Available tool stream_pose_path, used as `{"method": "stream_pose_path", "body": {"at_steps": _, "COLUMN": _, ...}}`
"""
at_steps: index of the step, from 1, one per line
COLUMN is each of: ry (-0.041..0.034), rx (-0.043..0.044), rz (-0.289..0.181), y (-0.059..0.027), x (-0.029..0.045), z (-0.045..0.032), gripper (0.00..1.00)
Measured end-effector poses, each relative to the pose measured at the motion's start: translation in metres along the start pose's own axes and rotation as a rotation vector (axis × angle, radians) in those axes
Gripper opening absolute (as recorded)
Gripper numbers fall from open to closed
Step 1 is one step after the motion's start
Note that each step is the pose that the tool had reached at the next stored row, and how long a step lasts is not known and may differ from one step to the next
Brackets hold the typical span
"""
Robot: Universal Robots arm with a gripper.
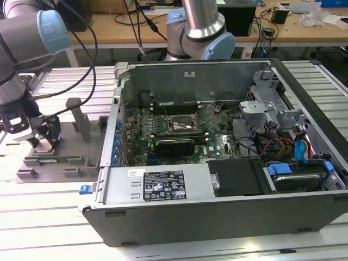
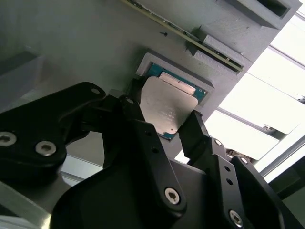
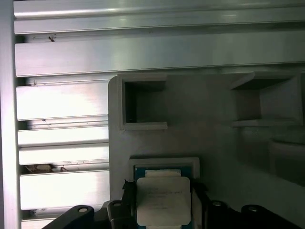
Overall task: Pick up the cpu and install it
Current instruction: 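Pick up the cpu and move it towards the insertion slot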
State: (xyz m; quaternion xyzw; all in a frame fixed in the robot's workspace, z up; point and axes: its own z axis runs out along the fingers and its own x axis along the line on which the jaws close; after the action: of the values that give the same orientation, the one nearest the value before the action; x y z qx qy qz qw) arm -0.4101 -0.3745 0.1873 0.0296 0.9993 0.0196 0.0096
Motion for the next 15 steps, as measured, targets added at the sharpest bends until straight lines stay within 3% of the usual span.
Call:
{"method": "stream_pose_path", "body": {"at_steps": 4, "ry": -0.0002, "rx": -0.0002, "rz": 0.0, "y": 0.0001, "x": -0.0001, "z": -0.0007, "gripper": 0.55}}
{"method": "stream_pose_path", "body": {"at_steps": 15, "ry": -0.0001, "rx": 0.0, "rz": 0.0, "y": 0.0015, "x": -0.0007, "z": -0.0332, "gripper": 0.55}}
